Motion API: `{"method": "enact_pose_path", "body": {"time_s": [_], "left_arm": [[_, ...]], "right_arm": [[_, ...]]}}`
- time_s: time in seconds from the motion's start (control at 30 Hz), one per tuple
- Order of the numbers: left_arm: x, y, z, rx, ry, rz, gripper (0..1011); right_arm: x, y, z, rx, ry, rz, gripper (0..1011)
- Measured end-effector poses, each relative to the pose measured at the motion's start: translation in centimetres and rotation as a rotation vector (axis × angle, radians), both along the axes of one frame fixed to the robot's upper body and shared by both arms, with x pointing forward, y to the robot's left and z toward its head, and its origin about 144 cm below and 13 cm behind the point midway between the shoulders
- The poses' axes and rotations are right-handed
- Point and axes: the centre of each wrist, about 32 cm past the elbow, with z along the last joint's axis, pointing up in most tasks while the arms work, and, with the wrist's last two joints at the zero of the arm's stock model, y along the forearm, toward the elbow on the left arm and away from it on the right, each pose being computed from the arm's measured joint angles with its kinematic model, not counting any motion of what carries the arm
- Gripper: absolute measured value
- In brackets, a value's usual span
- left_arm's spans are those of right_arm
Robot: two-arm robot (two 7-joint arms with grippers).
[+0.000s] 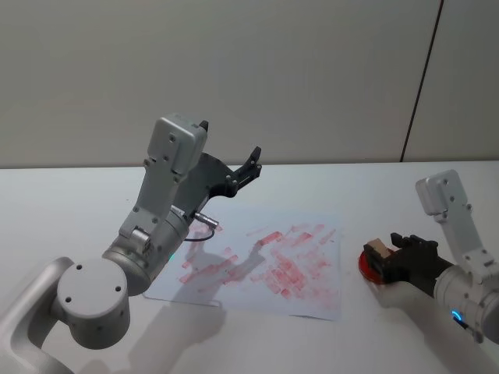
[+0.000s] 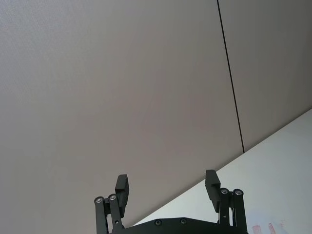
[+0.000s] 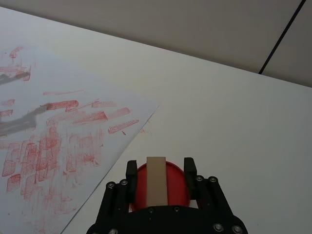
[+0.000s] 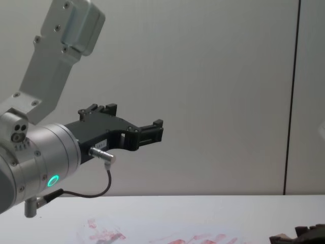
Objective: Use the one hand to pick up the stamp and affix it onto the A4 paper.
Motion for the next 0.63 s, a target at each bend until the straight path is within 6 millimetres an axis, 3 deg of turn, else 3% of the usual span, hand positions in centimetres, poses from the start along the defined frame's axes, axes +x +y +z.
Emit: {"method": "enact_pose_path", "body": {"time_s": [0.13,0.4,0.57,0.63], "left_arm": [[0.0,0.0,0.0,0.0,0.0,0.0,1001],[0.0,0.0,0.0,0.0,0.0,0.0,1002],[0.0,0.0,0.0,0.0,0.0,0.0,1001],[0.0,0.0,0.0,0.0,0.0,0.0,1001]], "right_arm": [[0.01,-0.01,-0.01,-0.001,0.0,0.0,667],[0.03,-0.02,-0.02,-0.002,0.0,-0.001,891],[0.03,-0.02,-0.04,-0.003,0.001,-0.001,1001],[0.03,-0.03,-0.04,-0.003,0.001,-0.001,1001]]}}
